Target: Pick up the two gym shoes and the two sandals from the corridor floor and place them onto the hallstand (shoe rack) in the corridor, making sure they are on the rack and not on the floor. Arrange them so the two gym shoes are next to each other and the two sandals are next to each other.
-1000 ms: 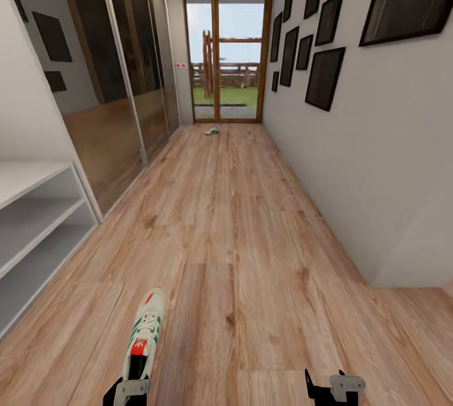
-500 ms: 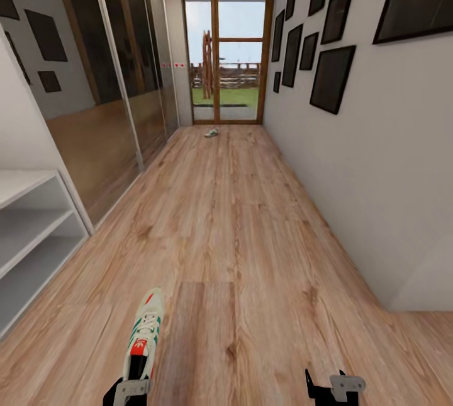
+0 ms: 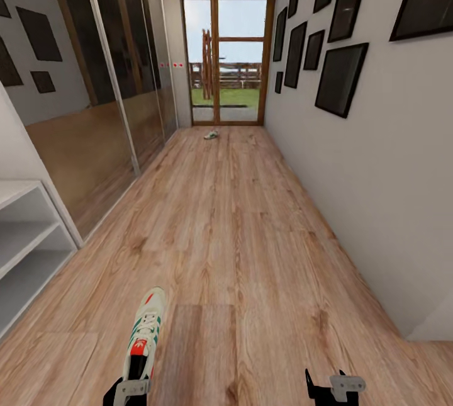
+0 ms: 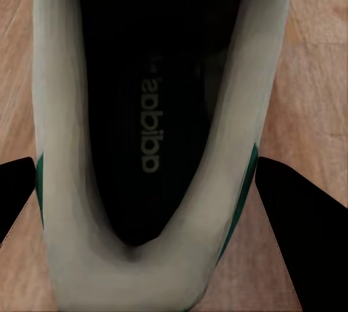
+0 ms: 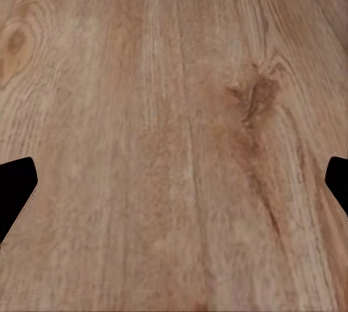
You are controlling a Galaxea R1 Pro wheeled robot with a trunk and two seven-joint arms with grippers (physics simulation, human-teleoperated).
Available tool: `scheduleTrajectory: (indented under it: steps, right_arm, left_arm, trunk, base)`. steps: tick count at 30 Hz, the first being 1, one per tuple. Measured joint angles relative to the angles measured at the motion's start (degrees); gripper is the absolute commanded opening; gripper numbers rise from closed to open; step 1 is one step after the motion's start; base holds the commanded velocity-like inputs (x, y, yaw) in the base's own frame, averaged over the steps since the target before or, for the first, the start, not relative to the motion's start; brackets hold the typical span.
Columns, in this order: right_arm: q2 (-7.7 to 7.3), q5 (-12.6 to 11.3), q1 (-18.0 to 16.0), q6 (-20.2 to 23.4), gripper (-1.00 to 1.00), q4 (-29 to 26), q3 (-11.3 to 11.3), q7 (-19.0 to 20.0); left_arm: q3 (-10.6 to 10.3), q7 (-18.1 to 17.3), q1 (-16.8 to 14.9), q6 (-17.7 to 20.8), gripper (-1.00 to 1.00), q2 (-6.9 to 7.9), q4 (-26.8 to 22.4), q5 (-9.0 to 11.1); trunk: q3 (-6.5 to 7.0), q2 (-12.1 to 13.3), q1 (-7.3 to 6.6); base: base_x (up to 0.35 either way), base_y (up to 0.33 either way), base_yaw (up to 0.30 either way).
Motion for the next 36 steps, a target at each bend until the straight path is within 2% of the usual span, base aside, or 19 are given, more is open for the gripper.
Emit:
scheduleTrajectory:
  steps: [36]
  right_arm:
    - [0.0,0.0,0.0,0.0,1.0,0.0,0.0,0.0]
  left_arm:
    - [0.09,0.02,0.0,0.0,-1.0,0.0,0.0,0.03]
  trunk:
    - [0.0,0.0,0.0]
  base:
    - [0.34,0.0,0.0]
